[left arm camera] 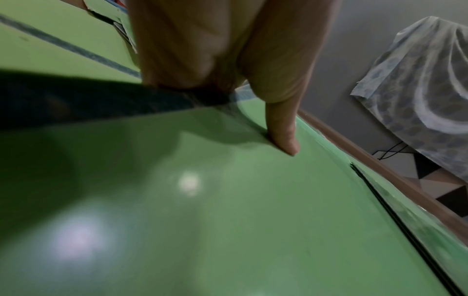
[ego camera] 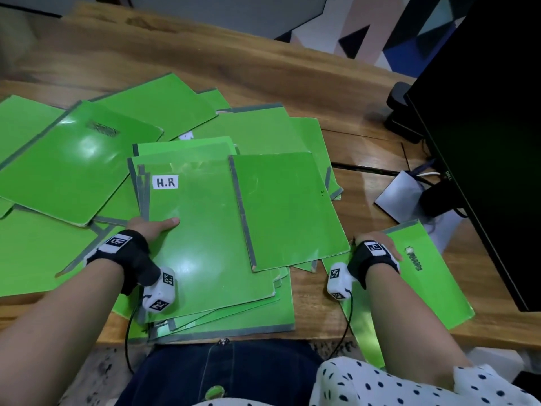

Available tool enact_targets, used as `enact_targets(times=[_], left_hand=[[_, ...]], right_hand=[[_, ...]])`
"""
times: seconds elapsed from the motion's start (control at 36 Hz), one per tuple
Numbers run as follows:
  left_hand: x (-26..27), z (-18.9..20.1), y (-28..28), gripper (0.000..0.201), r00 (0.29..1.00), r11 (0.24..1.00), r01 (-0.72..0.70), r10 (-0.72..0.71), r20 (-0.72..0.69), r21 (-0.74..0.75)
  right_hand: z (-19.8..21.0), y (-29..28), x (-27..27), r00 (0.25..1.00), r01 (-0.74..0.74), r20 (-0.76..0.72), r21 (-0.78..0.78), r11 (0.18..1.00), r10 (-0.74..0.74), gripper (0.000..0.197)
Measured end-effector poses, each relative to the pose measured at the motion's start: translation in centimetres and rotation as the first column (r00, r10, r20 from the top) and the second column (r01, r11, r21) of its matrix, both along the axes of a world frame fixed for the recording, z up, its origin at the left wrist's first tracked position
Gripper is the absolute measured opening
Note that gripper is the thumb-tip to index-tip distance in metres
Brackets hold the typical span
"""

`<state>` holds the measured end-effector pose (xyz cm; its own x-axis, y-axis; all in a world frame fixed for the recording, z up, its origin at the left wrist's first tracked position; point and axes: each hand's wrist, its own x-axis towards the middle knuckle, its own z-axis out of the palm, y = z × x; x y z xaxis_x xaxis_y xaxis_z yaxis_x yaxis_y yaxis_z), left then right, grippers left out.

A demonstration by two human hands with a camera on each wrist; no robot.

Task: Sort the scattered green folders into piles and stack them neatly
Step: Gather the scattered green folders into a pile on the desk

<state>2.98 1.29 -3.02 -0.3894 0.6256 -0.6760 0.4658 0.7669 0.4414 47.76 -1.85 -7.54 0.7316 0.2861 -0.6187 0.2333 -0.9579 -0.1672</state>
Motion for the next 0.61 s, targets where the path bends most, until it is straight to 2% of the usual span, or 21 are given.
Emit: enact_targets(times=[0.03,0.08,0.14,0.19,0.28,0.33,0.42,0.53,0.61], left_hand=[[0.0,0.0,0.0,0.089,1.0,1.0,0.002,-0.002,0.0,0.002],[0.0,0.1,0.0,0.089,1.0,1.0,0.003,-0.003,0.0,0.001],[-0.1,0.1,0.0,0.09,1.0,1.0,-0.003,0.003,0.004,0.006],[-0.1,0.2,-0.1,0.09,1.0,1.0,-0.007,0.007,0.007,0.012],[0.0,0.3,-0.2,0.09,1.0,1.0,-0.004,0.004,0.011,0.012],[0.0,0.3,-0.2,0.09,1.0,1.0,-0.005,0.005,0.015,0.013],[0.0,0.4,-0.2,0.09,1.0,1.0,-0.011,0.011,0.021,0.014],[-0.1,0.5,-0.2,0.092,0.999,1.0,-0.025,0.024,0.037,0.013],[0.0,0.6,-0.3,0.091,0.999,1.0,-0.026,0.025,0.042,0.016]], right_hand=[[-0.5,-0.2,0.6,0.999,-0.029,-0.017,0.067,0.997,0.03,0.046],[-1.1,-0.3,1.1,0.995,-0.097,0.042,0.067,0.993,0.094,0.028],[-3.1,0.8,2.2,0.983,-0.105,0.158,0.041,0.994,0.097,0.042],[-0.4,1.1,0.1,0.973,-0.113,0.209,0.05,0.992,0.1,0.049],[4.7,0.8,-3.6,0.952,-0.202,0.255,0.109,0.973,0.169,0.018],[5.6,1.5,-4.2,0.926,-0.277,0.31,0.162,0.947,0.217,0.013],[6.6,3.4,-5.3,0.871,-0.373,0.402,0.165,0.913,0.283,0.022],[7.9,5.1,-7.9,0.718,-0.561,0.541,0.077,0.824,0.438,0.053],[7.9,5.6,-10.0,0.588,-0.674,0.601,-0.005,0.739,0.541,0.065]])
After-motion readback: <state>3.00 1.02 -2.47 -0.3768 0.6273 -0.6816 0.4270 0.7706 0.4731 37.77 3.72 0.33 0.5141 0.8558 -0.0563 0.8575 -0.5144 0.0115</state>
